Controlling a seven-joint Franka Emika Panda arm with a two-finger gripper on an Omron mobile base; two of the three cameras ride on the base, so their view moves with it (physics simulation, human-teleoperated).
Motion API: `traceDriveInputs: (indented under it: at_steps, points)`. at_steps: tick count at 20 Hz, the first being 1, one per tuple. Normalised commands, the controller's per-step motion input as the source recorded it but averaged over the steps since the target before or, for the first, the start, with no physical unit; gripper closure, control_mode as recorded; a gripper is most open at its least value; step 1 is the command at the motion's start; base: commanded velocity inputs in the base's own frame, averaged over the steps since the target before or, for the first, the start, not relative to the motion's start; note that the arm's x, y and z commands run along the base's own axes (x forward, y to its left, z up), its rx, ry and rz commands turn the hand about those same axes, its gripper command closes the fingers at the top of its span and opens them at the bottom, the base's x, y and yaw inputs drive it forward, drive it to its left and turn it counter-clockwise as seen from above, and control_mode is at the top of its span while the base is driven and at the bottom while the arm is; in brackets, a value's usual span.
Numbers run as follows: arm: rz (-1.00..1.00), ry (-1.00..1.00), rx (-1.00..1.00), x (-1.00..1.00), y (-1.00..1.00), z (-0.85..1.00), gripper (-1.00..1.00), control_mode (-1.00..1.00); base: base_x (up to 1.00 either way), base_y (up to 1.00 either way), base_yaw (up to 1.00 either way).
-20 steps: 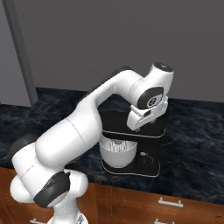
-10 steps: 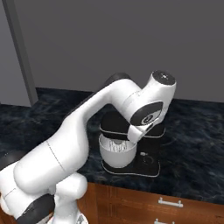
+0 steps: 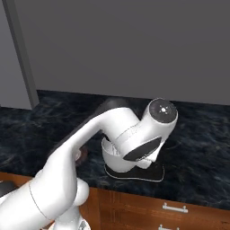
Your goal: Add butter and sugar cubes to the stand mixer bowl and then turn on the stand mixer to begin making frosting.
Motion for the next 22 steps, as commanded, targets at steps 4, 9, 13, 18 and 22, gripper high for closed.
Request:
traceDriveInputs:
  at_steps: [4,9,13,18,22]
  points:
    - [0.38,-0.32,-0.22,-0.07,0.0,-0.19,-1.0,-1.0,0.0,0.0,0.0]
    - [0.4,-0.28,-0.3,0.02,0.09,-0.37,-1.0,-1.0,0.0,0.0,0.0]
    - [0.4,-0.33,-0.36,0.05,0.11,-0.32,-1.0,-1.0,0.0,0.0,0.0]
    - [0.37,-0.34,-0.42,0.01,0.05,-0.23,-1.0,-1.0,0.0,0.0,0.0]
    - [0.32,-0.19,-0.39,0.17,0.0,-0.42,-1.0,-1.0,0.0,0.0,0.0]
